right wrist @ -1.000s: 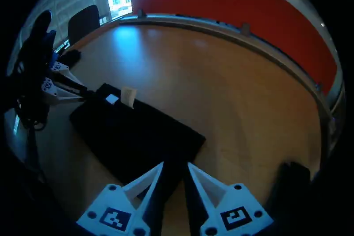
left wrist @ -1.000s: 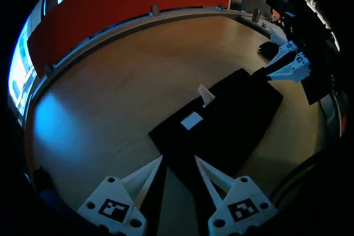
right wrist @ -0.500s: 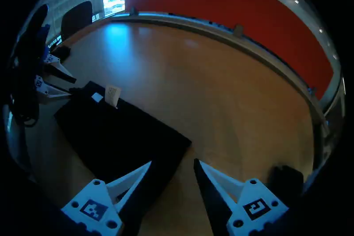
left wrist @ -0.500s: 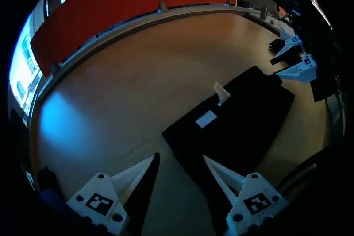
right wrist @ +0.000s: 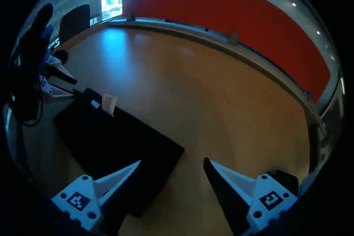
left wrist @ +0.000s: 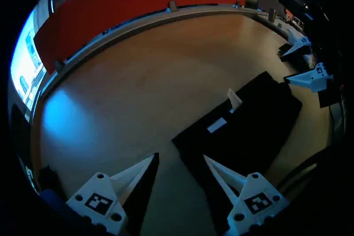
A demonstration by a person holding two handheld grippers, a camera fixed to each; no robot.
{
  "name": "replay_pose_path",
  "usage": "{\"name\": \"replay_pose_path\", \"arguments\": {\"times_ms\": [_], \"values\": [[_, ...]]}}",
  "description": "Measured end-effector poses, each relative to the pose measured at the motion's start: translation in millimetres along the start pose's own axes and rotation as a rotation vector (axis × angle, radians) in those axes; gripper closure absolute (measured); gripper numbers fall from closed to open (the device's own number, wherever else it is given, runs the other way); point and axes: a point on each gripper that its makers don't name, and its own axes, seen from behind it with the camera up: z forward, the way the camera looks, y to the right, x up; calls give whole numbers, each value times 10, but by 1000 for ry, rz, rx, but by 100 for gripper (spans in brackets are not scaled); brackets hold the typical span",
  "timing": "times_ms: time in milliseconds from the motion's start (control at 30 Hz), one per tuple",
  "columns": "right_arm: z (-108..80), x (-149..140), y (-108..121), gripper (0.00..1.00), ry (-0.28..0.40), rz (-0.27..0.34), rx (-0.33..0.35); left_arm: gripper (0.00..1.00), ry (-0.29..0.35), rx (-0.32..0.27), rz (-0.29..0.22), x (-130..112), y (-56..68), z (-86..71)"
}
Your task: Fold towel
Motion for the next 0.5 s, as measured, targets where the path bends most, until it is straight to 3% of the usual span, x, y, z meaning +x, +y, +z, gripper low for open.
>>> {"name": "replay_pose_path", "arguments": {"times_ms": [500], "values": [[-273,80,-113,0,57,13,6,37,11,17,-21,130,-103,22]]}}
